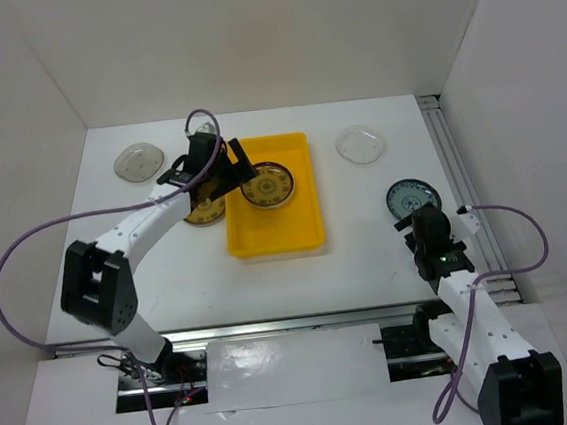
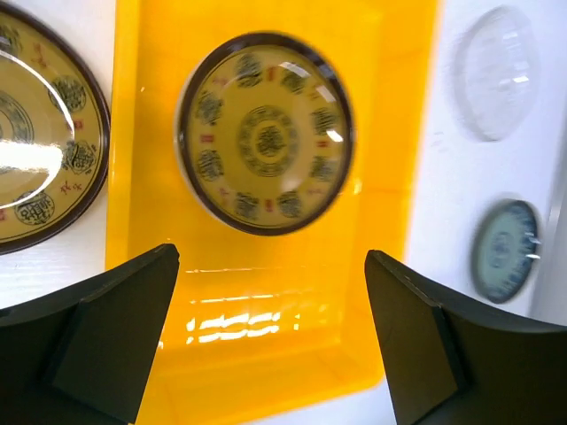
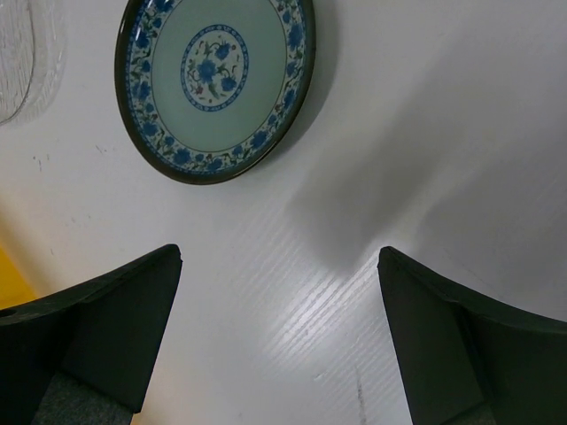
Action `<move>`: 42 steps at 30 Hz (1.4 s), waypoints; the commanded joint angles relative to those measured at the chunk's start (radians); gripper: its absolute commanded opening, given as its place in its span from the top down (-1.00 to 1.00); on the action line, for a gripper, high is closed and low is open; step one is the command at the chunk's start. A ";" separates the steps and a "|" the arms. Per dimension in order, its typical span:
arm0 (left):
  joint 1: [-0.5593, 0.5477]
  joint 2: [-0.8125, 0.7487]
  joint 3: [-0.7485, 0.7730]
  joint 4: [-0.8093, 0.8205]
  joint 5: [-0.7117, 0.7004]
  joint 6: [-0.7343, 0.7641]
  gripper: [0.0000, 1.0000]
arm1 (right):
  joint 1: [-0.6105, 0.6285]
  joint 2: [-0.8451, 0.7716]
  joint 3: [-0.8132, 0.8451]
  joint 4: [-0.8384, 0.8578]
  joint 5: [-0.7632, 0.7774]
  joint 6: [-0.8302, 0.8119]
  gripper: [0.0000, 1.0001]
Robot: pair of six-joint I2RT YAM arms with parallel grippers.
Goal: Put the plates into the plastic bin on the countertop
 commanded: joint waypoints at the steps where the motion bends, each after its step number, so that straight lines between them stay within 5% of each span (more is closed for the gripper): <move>1: -0.016 -0.131 -0.028 0.010 -0.027 0.032 -1.00 | -0.031 0.010 -0.034 0.199 -0.005 -0.008 -0.98; 13: -0.108 -0.448 -0.142 -0.088 -0.040 0.097 -1.00 | -0.117 0.329 -0.070 0.497 -0.016 -0.008 -0.85; 20: -0.108 -0.551 -0.226 -0.146 -0.106 0.078 -1.00 | -0.137 0.567 0.042 0.462 -0.039 -0.009 -0.73; 28: -0.088 -0.593 -0.226 -0.168 -0.126 0.078 -1.00 | -0.137 0.576 0.052 0.428 -0.054 0.000 -0.27; 32: -0.065 -0.593 -0.226 -0.177 -0.116 0.069 -1.00 | -0.137 0.587 0.062 0.405 -0.054 0.000 0.25; 42: -0.047 -0.624 -0.245 -0.177 -0.136 0.069 -1.00 | -0.146 0.653 0.114 0.363 -0.074 0.000 1.00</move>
